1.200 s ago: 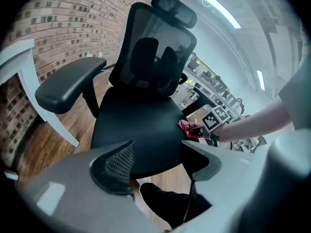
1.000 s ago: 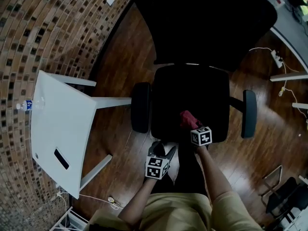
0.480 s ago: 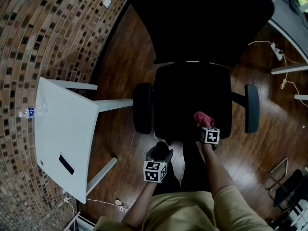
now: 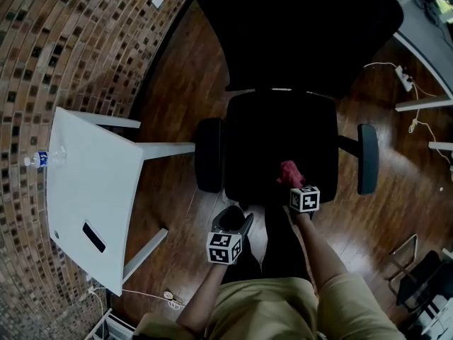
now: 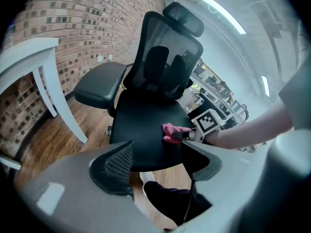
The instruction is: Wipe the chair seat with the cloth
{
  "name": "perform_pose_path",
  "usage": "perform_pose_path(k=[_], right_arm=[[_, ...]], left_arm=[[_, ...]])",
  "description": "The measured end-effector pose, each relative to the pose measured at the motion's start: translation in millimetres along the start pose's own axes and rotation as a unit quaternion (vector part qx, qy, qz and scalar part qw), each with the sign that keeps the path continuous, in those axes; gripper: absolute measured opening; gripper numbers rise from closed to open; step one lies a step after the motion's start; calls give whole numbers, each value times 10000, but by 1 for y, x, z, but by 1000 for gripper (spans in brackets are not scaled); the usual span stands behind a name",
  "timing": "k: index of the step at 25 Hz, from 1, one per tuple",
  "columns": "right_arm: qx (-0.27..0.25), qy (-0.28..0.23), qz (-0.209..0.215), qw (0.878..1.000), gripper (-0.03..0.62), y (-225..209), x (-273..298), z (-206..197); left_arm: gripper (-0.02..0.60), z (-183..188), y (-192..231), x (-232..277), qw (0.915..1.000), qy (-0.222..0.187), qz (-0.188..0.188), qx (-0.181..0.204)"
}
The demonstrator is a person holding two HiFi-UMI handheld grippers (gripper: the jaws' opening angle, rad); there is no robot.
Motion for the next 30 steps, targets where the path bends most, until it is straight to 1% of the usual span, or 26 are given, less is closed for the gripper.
perform_pose_path(k=[1, 3, 4, 5, 6, 7, 8, 9, 10, 11, 12, 13, 14, 15, 17, 18, 20, 22, 23, 24, 25, 26, 27, 28, 29, 30], right_arm=[[-140, 78, 522, 9985, 64, 37, 19, -3], [-312, 241, 1392, 9895, 64, 107, 51, -10], [-397, 296, 1686, 9844, 64, 137, 63, -13], [-512, 357, 1840, 9809, 64, 160, 74, -17], [-657, 456, 1828, 9799, 64, 174, 82, -20], [-815, 590, 1645, 9812, 64, 179, 87, -24], [-935, 710, 1315, 9843, 64, 174, 88, -27], [-938, 777, 886, 9886, 63, 159, 83, -29], [-760, 817, 386, 9930, 63, 136, 73, -32], [-401, 888, -162, 9951, 63, 104, 59, -40], [74, 977, -690, 9928, 63, 63, 40, -52], [520, 975, -1139, 9873, 63, 20, 19, -62], [790, 816, -1530, 9817, 63, -24, -7, -67], [876, 544, -1879, 9768, 61, -63, -34, -65], [859, -37, -2399, 9670, 61, -123, -87, -51], [873, -239, -2551, 9627, 61, -141, -106, -44], [975, -311, -2628, 9594, 61, -154, -119, -36], [932, -213, -2383, 9665, 61, -137, -108, -33], [803, -142, -2086, 9746, 61, -118, -95, -34], [630, -51, -1642, 9844, 61, -93, -77, -36], [470, 71, -1076, 9931, 61, -62, -54, -40], [338, 207, -429, 9983, 61, -23, -29, -45], [200, 317, 225, 9990, 61, 22, -4, -49], [70, 393, 806, 9959, 61, 68, 20, -52], [-3, 446, 1262, 9910, 61, 111, 40, -55], [-7, 485, 1572, 9864, 63, 146, 56, -59]], left_arm=[[296, 0, 6, -7, 9999, -61, 70, -71], [296, -2, 14, -19, 9995, -117, 208, -207], [296, -3, 17, -23, 9993, -118, 260, -237], [296, -4, 19, -27, 9992, -108, 295, -237], [296, -5, 22, -29, 9992, -93, 318, -217], [296, -5, 24, -31, 9992, -78, 334, -190], [296, -6, 25, -32, 9992, -69, 346, -172], [296, -6, 27, -33, 9992, -66, 356, -172], [296, -6, 27, -32, 9992, -65, 358, -184], [296, -6, 26, -31, 9992, -61, 347, -202], [296, -7, 24, -28, 9992, -52, 318, -216], [296, -7, 21, -26, 9994, -40, 274, -220], [296, -8, 17, -23, 9995, -27, 219, -206], [296, -8, 13, -20, 9997, -15, 160, -177], [296, -8, 6, -15, 9999, -16, 47, -132], [296, -7, 5, -13, 9999, -39, 7, -142], [290, -4, 10, -11, 9997, -97, -19, -221], [290, -2, 17, -14, 9996, -102, 25, -259], [290, 0, 20, -15, 9996, -96, 55, -245], [290, 1, 21, -17, 9997, -94, 84, -220], [290, 2, 23, -18, 9997, -97, 113, -192], [290, 4, 25, -20, 9997, -111, 145, -171], [290, 5, 27, -22, 9996, -139, 182, -165], [290, 6, 30, -24, 9994, -179, 228, -173], [287, 7, 33, -25, 9992, -219, 278, -195], [275, 6, 36, -27, 9989, -238, 327, -220]])
Point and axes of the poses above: the fingertips, and each gripper's own axes: x forward along the fingers, y to its left, z out of its top, the point moved 8 cm from there along -x, backward along the fingers, and after that the axes turned 1 degree about y, right-handed, at the moved point
